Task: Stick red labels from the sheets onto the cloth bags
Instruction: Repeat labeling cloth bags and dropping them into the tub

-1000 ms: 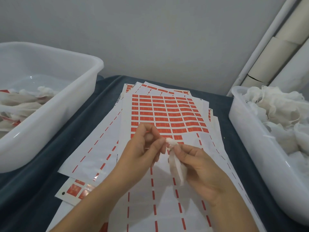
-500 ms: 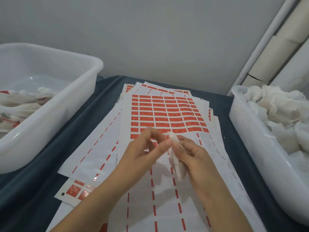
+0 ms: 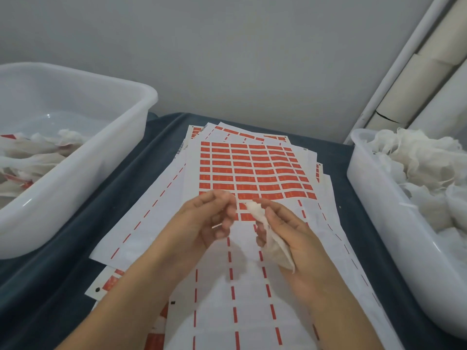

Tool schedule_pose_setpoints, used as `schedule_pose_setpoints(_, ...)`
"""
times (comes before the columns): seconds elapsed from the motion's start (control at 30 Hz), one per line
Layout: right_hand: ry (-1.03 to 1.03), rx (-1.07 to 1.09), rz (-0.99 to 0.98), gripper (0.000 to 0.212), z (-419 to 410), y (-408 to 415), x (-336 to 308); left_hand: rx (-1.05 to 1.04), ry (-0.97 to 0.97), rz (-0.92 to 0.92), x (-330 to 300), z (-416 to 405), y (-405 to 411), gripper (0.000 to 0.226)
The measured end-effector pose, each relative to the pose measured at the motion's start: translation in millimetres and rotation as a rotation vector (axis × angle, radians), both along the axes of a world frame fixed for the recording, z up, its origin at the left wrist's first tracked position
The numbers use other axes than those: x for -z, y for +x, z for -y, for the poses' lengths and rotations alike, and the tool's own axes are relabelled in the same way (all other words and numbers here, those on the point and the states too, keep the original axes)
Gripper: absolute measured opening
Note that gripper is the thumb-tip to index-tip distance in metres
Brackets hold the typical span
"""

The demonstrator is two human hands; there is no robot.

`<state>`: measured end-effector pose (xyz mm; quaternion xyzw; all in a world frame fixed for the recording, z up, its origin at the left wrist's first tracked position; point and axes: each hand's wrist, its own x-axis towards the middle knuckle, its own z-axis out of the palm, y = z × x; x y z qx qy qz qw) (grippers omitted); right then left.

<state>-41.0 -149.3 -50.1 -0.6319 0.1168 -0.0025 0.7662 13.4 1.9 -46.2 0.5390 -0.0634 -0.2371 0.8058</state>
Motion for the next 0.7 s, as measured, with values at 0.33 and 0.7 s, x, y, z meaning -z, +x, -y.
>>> schedule_pose_setpoints(0.33, 0.07, -0.138, -0.024, 0.024, -3.2, 4.9, 4.3, -0.215, -0.372, -0.239, -3.7, -8.7, 10.3, 0.03)
schedule_pose_setpoints(0.7, -0.46, -0.258, 0.004, 0.029, 0.0, 5.9, 5.9, -0.1, 0.252, 0.158, 2.5, -5.9, 7.6, 0.029)
